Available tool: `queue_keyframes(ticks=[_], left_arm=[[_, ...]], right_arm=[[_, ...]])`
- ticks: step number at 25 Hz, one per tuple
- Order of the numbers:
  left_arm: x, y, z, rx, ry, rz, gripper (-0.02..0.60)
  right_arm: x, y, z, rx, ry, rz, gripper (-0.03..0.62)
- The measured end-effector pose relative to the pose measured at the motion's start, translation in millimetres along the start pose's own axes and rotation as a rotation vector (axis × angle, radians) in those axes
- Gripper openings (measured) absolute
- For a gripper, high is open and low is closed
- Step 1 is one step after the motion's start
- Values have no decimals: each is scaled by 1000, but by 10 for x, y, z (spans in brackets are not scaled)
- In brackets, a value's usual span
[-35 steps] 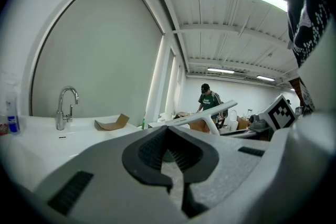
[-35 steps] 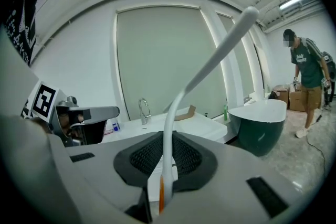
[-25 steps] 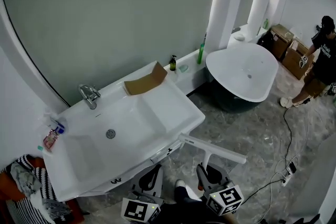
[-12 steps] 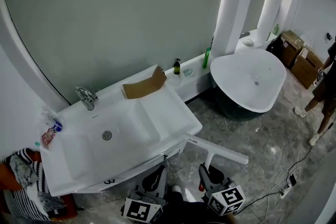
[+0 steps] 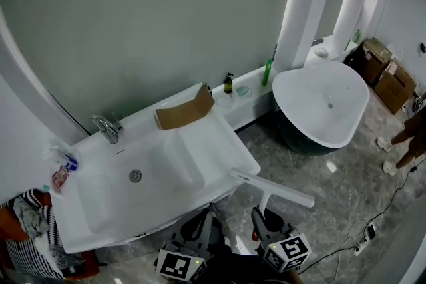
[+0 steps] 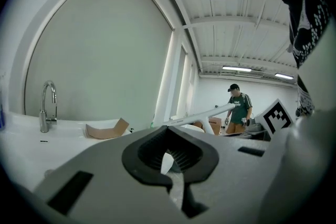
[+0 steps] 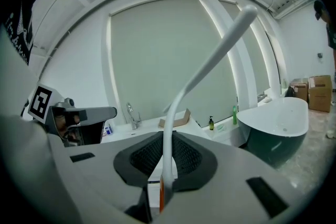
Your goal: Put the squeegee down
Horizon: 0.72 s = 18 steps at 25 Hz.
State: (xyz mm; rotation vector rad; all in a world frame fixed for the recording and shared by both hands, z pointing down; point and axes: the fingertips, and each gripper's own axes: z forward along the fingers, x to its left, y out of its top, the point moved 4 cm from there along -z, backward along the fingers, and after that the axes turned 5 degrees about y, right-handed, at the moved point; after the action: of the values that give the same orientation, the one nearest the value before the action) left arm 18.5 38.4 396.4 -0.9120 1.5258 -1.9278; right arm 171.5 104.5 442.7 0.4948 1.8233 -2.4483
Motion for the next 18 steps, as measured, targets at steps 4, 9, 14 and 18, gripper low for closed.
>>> queue_keyframes(ticks=[4,9,14,18], left_arm=[[209,120,280,2,-6,-4,5],[532,312,571,-5,-2,-16,5],[900,274,713,32,4,-1,5],[1067,293,774,39,10,-2,5]], right_arm=[[-104,152,296,7,-8,10,55],[-177,400,693,4,-15,8,55],[-139,495,1038,9,-20,-13,55],[-89,507,1212,29,-11,-4,55]])
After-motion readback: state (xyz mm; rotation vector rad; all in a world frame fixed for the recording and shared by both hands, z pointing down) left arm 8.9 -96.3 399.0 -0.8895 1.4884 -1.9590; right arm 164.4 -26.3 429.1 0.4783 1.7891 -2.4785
